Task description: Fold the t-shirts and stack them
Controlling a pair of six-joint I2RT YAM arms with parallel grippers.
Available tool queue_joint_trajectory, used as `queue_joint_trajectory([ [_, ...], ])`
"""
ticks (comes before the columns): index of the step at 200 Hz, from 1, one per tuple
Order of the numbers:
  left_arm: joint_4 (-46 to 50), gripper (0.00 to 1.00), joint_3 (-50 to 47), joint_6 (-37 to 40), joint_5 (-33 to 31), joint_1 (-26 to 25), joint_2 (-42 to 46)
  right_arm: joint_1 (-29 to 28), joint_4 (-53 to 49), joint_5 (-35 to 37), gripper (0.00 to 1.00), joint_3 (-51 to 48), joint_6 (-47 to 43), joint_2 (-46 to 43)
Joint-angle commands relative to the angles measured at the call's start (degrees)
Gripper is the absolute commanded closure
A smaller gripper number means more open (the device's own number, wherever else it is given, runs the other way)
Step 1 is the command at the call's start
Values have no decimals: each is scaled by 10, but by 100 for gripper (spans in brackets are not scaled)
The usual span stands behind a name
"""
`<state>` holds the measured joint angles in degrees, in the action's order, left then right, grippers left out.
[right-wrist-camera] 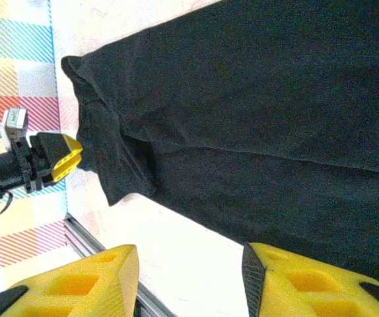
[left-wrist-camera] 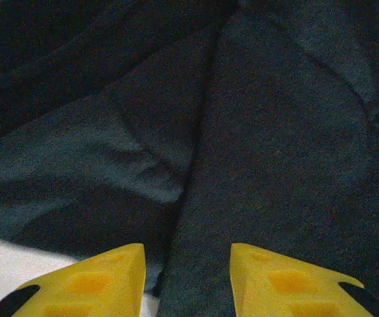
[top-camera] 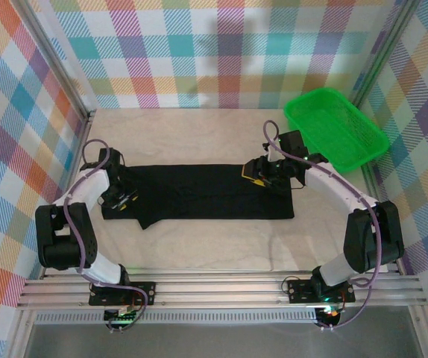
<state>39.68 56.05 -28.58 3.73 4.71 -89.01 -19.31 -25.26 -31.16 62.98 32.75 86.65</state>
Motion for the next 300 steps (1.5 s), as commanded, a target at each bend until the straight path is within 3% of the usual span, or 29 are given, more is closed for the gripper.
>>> queue_joint_trajectory([
  [1,-60,60,-22,23,22,4,-16,3,-12,-13,54,7,-15,-2],
  [44,-80,63,-46,29,18,3,-31,3,-10,-9,53,3,-11,-4],
  [70,-86,75,-49,22,15,4,-4,2,-9,-9,54,7,-8,1],
  [109,-63,100,-29,28,1,4,4,3,-6,-12,54,8,-6,7],
  [172,-5,100,49,44,-45,6,10,2,-10,-8,53,3,-8,-1],
  [245,51,100,153,74,-111,8,-108,3,-24,-2,53,-1,-16,-6],
  [271,59,74,188,67,-172,8,-146,4,-37,15,54,3,-25,-9],
  [300,57,67,193,46,-255,-26,-101,17,-67,60,55,3,-42,-10],
])
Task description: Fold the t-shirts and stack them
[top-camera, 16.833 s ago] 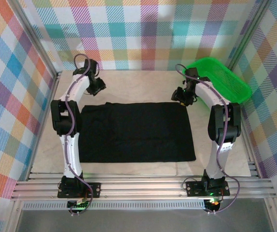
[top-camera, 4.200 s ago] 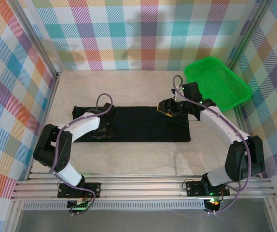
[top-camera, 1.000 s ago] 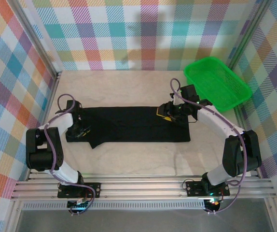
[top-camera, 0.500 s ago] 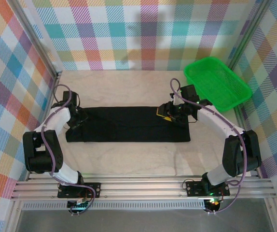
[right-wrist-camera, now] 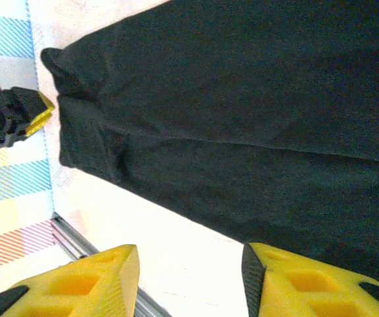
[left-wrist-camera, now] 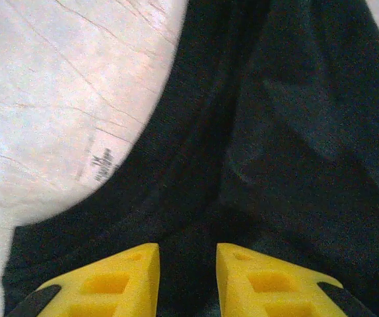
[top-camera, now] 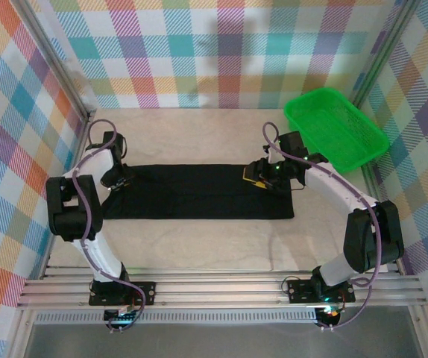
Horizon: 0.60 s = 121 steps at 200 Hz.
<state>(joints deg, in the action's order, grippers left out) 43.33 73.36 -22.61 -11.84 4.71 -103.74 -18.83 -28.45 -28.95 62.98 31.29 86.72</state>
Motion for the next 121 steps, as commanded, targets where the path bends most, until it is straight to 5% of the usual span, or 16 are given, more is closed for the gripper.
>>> queue_joint_trajectory([
  [1,22,67,20,-15,-103,-28,49,13,-37,40,55,3,-28,-10],
  [19,55,64,8,-68,-133,-58,98,26,-63,107,55,4,-46,-5],
  [63,33,80,-110,-265,16,-111,170,43,-134,271,61,88,-137,109],
  [121,0,88,-27,-346,45,-114,-19,46,-178,360,63,229,-185,281],
])
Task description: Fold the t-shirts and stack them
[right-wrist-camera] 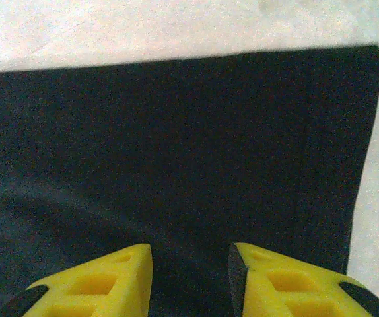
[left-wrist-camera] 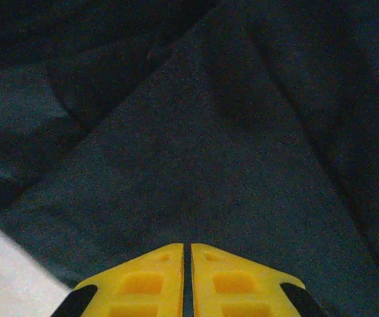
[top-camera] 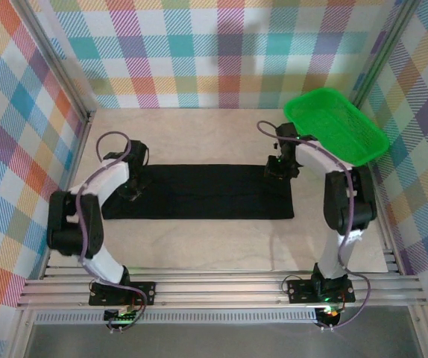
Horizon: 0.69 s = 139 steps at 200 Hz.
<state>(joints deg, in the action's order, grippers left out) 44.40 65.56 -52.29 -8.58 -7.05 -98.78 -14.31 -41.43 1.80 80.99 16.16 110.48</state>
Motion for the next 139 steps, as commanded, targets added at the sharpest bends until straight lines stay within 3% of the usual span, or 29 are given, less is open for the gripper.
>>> queue_joint_trajectory([
  [1,-11,88,53,-49,13,4,-72,1,-49,52,63,50,-33,46],
  [34,-5,84,176,-22,39,14,-199,1,-80,26,63,34,-6,64],
  [81,-94,81,406,41,86,-31,-349,-33,-76,-27,62,-132,93,-55],
  [112,-139,80,630,41,137,-87,-486,-112,-58,-91,62,-233,191,-130],
  [139,-138,80,846,11,177,-129,-623,-199,-20,-149,62,-265,284,-136],
])
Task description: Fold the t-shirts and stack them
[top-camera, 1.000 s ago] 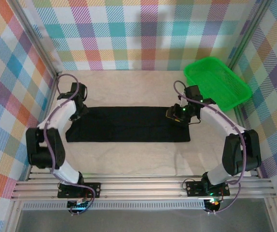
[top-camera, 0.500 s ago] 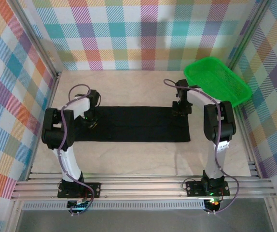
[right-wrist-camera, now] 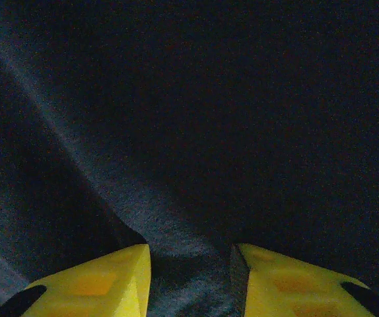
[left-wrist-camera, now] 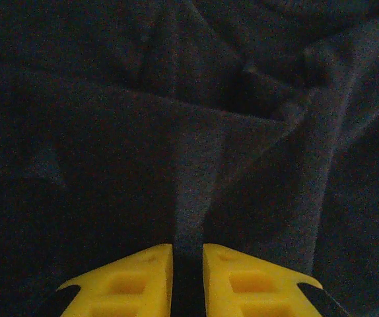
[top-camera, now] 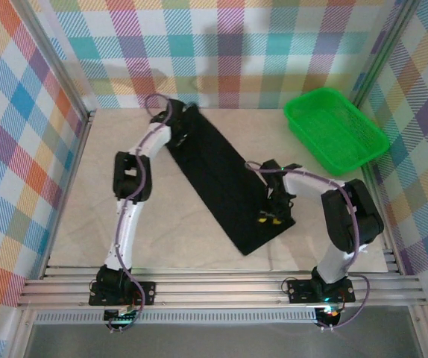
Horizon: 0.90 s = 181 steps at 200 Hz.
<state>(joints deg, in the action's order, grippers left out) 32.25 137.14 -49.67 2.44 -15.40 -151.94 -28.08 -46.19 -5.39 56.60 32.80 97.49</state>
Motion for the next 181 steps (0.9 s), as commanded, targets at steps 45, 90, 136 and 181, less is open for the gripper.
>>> queue_joint_trajectory([
  [45,-111,72,181,-67,73,-64,-143,-131,66,-118,60,38,182,53],
  [90,-88,40,182,-28,51,-56,-51,-127,12,-81,55,69,178,-12],
  [136,45,10,-16,3,-12,-67,184,-77,-42,-37,49,22,150,-163],
  [181,-2,33,-490,-35,93,-93,459,14,-45,-89,49,-89,76,-256],
])
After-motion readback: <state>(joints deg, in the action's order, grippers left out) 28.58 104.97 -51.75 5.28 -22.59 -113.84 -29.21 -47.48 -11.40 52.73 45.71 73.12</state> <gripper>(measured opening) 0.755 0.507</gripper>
